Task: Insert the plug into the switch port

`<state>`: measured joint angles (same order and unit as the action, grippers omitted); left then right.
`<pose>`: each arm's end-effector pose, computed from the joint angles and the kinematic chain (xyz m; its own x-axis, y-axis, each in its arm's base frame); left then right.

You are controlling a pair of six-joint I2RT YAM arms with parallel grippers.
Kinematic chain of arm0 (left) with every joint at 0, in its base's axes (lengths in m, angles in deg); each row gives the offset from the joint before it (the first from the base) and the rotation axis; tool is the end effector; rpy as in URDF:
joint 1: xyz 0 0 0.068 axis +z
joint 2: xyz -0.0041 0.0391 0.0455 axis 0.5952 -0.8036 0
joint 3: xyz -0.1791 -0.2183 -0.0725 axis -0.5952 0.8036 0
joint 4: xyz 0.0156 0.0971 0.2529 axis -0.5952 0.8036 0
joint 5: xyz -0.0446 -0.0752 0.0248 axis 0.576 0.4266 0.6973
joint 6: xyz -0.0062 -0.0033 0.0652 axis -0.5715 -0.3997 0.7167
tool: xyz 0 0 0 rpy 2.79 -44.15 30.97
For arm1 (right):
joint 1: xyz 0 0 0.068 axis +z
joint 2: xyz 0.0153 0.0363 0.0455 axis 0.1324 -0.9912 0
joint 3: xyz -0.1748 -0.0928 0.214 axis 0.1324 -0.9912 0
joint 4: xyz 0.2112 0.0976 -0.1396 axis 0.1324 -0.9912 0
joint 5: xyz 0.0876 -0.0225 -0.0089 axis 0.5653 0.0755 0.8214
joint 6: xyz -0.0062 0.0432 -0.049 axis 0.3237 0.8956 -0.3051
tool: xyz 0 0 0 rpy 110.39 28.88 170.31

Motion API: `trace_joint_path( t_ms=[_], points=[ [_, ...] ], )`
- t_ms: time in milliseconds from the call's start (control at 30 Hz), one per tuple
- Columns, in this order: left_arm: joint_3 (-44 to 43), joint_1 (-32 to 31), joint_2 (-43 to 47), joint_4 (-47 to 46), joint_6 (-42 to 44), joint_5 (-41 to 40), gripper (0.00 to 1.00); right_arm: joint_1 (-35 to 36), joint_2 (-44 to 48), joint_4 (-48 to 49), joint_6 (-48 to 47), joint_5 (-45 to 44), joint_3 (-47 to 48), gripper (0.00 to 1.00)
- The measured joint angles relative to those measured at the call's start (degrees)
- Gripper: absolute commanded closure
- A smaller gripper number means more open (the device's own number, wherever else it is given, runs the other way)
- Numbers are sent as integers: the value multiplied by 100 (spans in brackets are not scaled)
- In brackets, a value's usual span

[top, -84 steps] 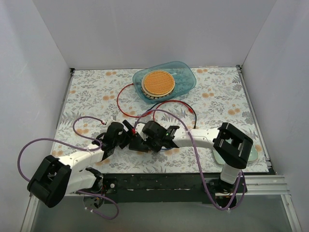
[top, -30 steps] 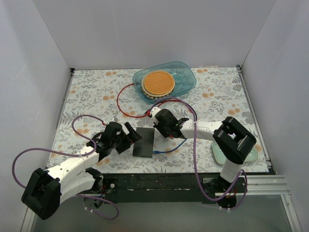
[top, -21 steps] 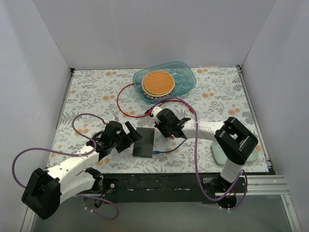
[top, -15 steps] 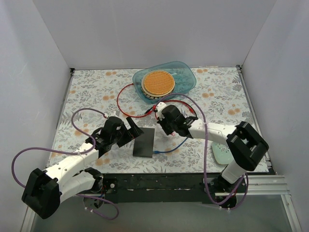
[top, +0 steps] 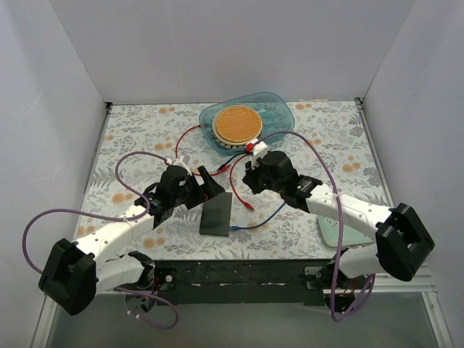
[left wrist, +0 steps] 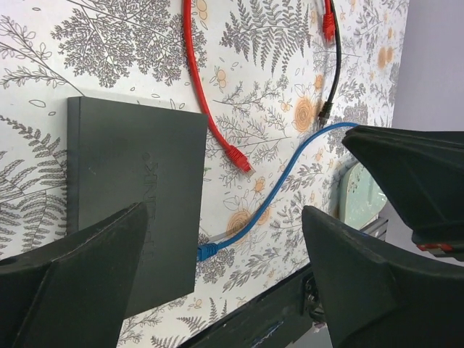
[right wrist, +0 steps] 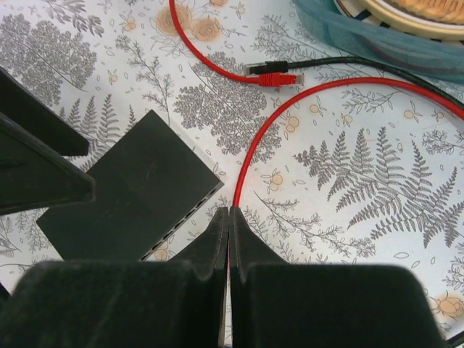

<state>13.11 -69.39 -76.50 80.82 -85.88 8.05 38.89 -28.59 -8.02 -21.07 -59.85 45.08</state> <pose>0.1981 -0.1355 0.2203 -0.6220 -0.7799 0.0697 -0.4948 0.3225 -0.8069 0.2250 0.2342 0.2638 -0.4003 -0.2184 -0.8900 -0.6516 0.7507 0.1089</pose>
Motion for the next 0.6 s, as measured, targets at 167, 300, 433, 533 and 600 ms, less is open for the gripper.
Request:
trace_joint_path(
  t_ms=[167,300,433,533,600],
  points=[
    [-153,-11,-319,-57,2,76,12,-13,-37,4,13,68,2,46],
    [-343,-17,-446,55,11,-17,11,-15,-275,-219,-66,83,2,25],
    [-374,-15,-466,164,-2,-118,11,-15,-597,-463,-90,87,-74,28],
    [-374,-15,-466,219,-11,-162,10,-15,-802,-614,-94,85,-223,33],
    [-374,-15,-466,243,-11,-177,10,-15,-898,-704,-96,85,-299,39]
  ],
)
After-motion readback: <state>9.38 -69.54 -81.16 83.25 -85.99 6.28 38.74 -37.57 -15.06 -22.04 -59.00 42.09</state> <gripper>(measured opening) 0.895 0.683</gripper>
